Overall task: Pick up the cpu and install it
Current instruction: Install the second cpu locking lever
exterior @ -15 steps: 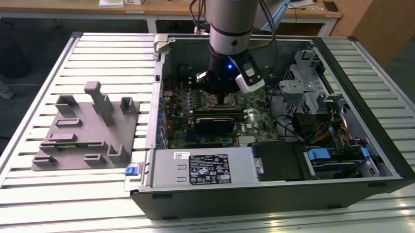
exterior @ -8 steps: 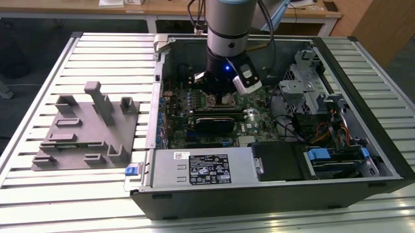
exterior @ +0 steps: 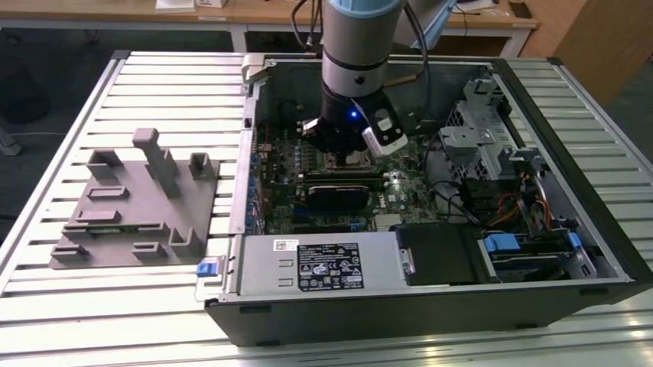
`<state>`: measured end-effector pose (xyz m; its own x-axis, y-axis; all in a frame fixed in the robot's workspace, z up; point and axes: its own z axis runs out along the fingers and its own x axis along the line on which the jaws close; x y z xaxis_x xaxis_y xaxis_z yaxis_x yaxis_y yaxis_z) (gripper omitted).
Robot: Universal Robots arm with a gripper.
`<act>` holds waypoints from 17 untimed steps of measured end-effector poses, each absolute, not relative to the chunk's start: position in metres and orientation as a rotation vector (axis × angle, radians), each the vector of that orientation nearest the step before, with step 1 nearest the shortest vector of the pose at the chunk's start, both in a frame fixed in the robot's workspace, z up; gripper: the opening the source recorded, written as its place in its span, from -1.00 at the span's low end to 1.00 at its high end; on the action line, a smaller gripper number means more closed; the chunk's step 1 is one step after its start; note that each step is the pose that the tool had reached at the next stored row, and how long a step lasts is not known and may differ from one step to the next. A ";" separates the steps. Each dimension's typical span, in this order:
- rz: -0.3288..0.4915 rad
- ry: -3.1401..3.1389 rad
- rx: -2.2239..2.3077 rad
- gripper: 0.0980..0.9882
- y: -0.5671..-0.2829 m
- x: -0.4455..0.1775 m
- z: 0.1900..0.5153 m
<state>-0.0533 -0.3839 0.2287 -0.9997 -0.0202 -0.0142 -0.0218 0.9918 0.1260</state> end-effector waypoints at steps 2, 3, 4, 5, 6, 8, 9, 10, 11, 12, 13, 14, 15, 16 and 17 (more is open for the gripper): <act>0.198 3.122 -0.033 -0.98 -0.384 -0.054 0.225; 0.197 3.122 -0.033 -0.98 -0.384 -0.055 0.223; 0.197 3.122 -0.033 -0.98 -0.384 -0.055 0.222; 0.198 3.122 -0.033 -0.98 -0.384 -0.055 0.220; 0.198 3.122 -0.033 -0.98 -0.384 -0.055 0.218; 0.198 3.123 -0.033 -0.98 -0.385 -0.055 0.214; 0.198 3.123 -0.033 -0.98 -0.385 -0.055 0.213; 0.200 3.122 -0.033 -0.98 -0.386 -0.055 0.213; 0.204 3.122 -0.033 -0.98 -0.386 -0.055 0.213; 0.211 3.122 -0.033 -0.98 -0.386 -0.055 0.212; 0.218 3.121 -0.033 -0.98 -0.386 -0.055 0.212; 0.223 3.121 -0.033 -0.98 -0.387 -0.055 0.212; 0.227 3.120 -0.033 -0.98 -0.388 -0.055 0.212; 0.230 3.120 -0.033 -0.98 -0.388 -0.055 0.212; 0.235 3.120 -0.033 -0.98 -0.389 -0.056 0.212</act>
